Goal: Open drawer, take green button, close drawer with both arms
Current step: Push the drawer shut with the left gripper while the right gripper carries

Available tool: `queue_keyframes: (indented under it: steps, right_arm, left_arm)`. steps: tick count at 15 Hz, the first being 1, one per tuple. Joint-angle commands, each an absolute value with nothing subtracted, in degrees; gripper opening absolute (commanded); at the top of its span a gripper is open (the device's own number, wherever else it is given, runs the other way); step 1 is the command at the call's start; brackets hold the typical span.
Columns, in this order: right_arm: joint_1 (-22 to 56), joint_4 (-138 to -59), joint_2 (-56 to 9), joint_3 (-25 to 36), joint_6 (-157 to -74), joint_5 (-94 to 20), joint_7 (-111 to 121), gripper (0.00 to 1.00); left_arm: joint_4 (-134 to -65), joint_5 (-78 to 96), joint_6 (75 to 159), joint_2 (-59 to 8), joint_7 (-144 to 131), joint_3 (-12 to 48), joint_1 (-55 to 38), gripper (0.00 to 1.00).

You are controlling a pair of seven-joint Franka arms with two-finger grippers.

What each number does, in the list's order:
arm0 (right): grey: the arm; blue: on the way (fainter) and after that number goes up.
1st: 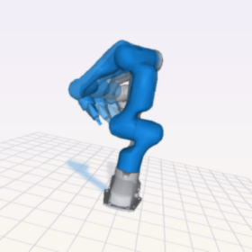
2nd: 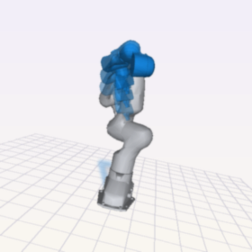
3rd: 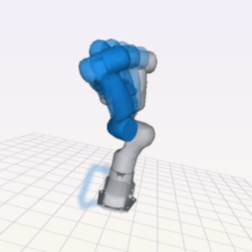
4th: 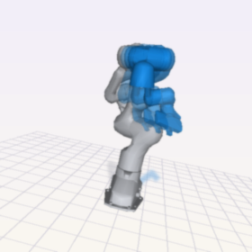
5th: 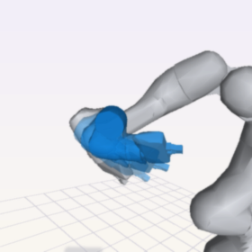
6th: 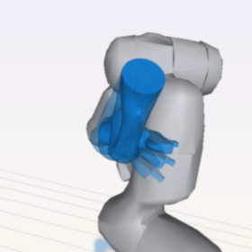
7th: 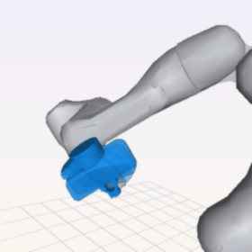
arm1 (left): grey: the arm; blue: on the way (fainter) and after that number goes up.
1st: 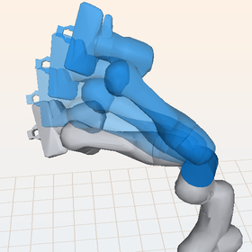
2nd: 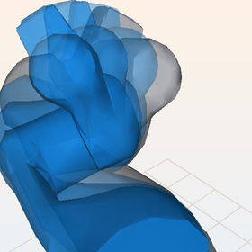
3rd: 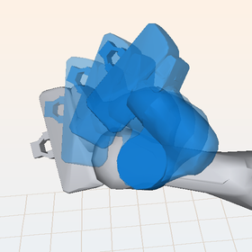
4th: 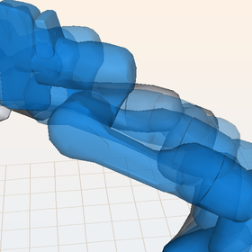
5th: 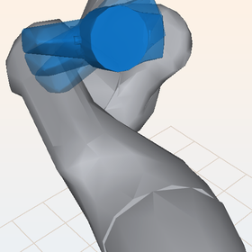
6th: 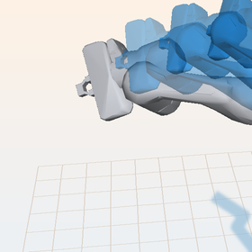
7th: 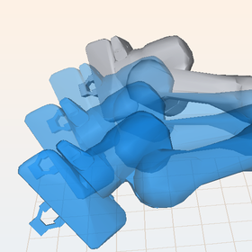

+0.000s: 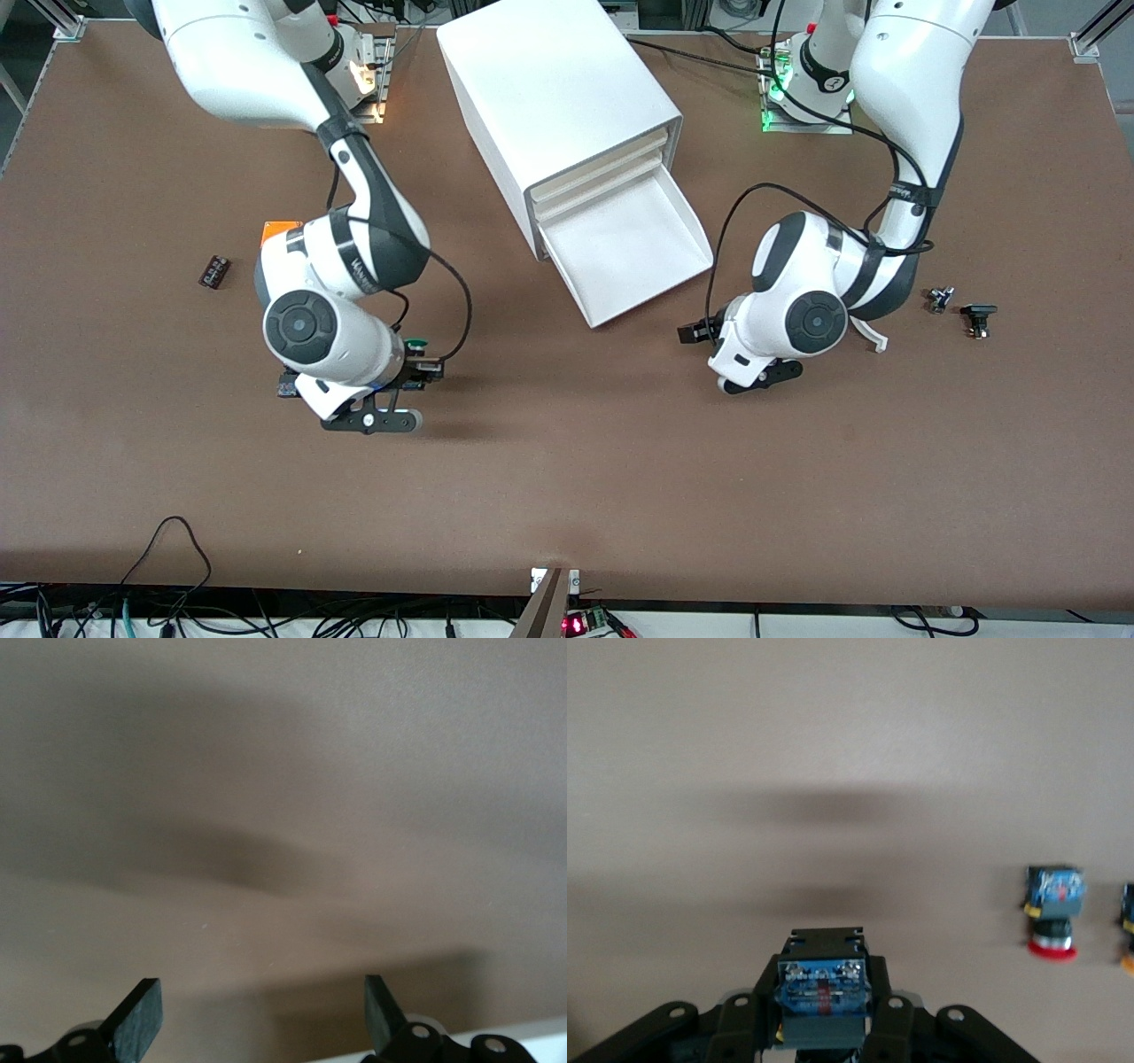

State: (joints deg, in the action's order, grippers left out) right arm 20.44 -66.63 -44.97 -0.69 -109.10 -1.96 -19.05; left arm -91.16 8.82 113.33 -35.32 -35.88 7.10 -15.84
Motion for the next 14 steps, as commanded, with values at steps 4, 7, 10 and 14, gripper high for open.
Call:
queue_keyframes:
  steps: [4,7,10,14]
  right_arm:
    - [15.56,-80.48,-44.30,-1.23,-125.92,-0.97,-7.84,0.00]
    - [14.42,-84.02,-44.82,-1.23,-131.13,-1.05,-6.94,0.00]
    - [14.50,-84.55,-45.35,-1.23,-130.87,-1.32,-8.17,0.00]
    - [14.85,-86.22,-45.79,-1.23,-131.22,-1.49,-13.26,0.00]
  left_arm:
    - [-95.98,2.90,120.76,-35.16,-47.62,6.94,-21.52,1.00]
    - [-97.73,2.90,120.76,-34.98,-50.09,7.12,-23.64,1.00]
    - [-98.44,2.90,120.94,-34.98,-52.46,7.47,-24.96,1.00]
    - [-101.16,3.78,120.94,-33.49,-55.45,10.53,-25.41,1.00]
